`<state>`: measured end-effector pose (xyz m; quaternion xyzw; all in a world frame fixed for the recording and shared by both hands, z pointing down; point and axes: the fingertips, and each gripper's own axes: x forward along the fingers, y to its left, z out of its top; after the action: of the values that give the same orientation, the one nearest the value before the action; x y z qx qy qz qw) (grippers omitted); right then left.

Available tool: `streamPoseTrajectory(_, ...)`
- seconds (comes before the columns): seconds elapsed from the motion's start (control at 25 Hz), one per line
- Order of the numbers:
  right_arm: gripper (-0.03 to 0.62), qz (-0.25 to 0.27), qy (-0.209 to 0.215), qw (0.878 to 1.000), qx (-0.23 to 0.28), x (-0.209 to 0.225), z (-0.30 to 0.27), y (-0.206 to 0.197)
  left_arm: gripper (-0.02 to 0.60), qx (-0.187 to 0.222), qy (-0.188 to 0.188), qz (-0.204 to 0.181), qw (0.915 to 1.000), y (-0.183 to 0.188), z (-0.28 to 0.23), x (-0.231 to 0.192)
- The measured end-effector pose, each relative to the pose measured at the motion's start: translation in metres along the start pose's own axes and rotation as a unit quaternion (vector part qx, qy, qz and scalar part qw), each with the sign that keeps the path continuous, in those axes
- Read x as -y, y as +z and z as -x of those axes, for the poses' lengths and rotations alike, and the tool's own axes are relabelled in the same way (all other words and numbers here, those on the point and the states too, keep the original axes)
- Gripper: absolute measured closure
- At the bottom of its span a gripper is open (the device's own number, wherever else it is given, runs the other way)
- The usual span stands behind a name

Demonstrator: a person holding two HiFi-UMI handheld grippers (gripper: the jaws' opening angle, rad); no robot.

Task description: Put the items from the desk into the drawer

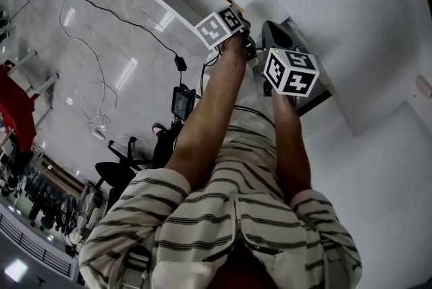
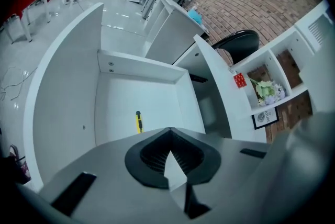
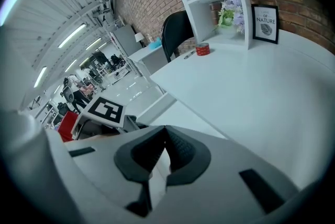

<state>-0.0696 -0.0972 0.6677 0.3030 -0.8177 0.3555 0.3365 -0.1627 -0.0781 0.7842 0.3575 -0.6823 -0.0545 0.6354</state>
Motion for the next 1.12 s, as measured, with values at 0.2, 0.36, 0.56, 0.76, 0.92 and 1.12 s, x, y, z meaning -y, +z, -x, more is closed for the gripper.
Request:
streamPoseTrajectory(0.2, 0.583, 0.005, 0.001, 1.000, 0.013, -0.002, 0.010, 0.008, 0.575, 0.007, -0.013, -0.024, 0.9996, -0.001, 0.015, 0.014)
streamPoseTrajectory(0.36, 0.583, 0.010, 0.001, 1.000, 0.025, -0.008, 0.020, 0.020, 0.575, 0.015, -0.029, -0.041, 0.9986, 0.005, 0.032, 0.029)
streamPoseTrajectory(0.56, 0.583, 0.014, 0.000, 0.999, 0.042, -0.013, 0.033, 0.034, 0.575, 0.034, -0.052, -0.081, 0.9948, 0.017, 0.058, 0.055)
streamPoseTrajectory(0.76, 0.583, 0.022, -0.003, 0.998, 0.057, -0.022, 0.046, 0.044, 0.575, 0.048, -0.068, -0.103, 0.9912, 0.026, 0.079, 0.072)
streamPoseTrajectory(0.92, 0.583, 0.029, -0.002, 0.997, 0.076, -0.026, 0.059, 0.055, 0.575, 0.060, -0.086, -0.119, 0.9874, 0.030, 0.096, 0.088)
streamPoseTrajectory(1.12, 0.583, 0.033, -0.001, 0.994, 0.101, -0.030, 0.077, 0.072, 0.575, 0.078, -0.105, -0.148, 0.9802, 0.038, 0.121, 0.108)
